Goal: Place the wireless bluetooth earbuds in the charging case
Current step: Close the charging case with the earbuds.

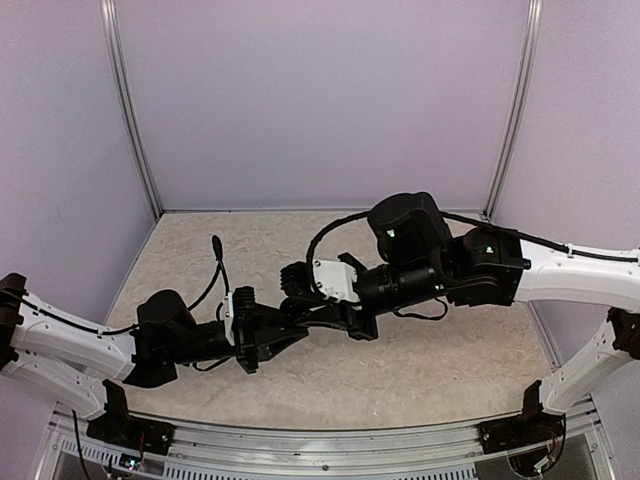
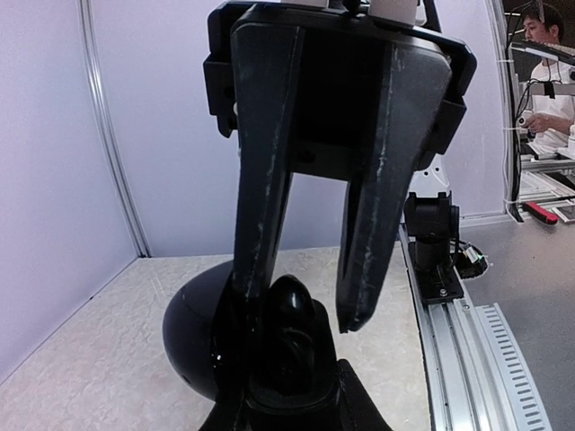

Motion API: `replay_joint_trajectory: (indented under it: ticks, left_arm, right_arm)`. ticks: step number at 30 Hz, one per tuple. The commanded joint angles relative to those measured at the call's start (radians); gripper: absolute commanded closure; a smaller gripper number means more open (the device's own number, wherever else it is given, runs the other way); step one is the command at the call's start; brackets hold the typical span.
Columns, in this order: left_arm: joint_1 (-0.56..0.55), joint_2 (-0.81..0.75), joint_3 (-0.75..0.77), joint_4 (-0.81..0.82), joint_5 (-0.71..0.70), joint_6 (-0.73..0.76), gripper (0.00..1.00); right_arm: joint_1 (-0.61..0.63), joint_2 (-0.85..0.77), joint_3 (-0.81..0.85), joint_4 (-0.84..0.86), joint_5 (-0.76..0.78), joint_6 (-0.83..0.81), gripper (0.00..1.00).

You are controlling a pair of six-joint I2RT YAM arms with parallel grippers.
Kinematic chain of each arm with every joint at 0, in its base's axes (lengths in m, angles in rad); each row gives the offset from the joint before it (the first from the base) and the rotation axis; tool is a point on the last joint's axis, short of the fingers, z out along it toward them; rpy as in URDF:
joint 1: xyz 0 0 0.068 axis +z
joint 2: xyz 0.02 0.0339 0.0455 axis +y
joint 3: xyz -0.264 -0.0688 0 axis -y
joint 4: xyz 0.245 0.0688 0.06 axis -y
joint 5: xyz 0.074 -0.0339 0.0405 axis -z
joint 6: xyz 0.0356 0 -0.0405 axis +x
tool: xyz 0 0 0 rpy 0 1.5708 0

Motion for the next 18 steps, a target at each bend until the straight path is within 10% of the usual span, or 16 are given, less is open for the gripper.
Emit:
replay_joint_trajectory:
  ticks: [1, 18]
  left_arm:
    - [0.027, 0.009, 0.019, 0.045, -0.027, -0.032, 0.94]
    - [0.033, -0.001, 0.027, 0.039, 0.024, -0.038, 0.94]
  right_arm:
    - [0.031, -0.035, 0.028, 0.012, -0.090, -0.003, 0.75]
    - [-0.094, -0.129, -0.070, 0.138, -0.143, 0.122, 0.23]
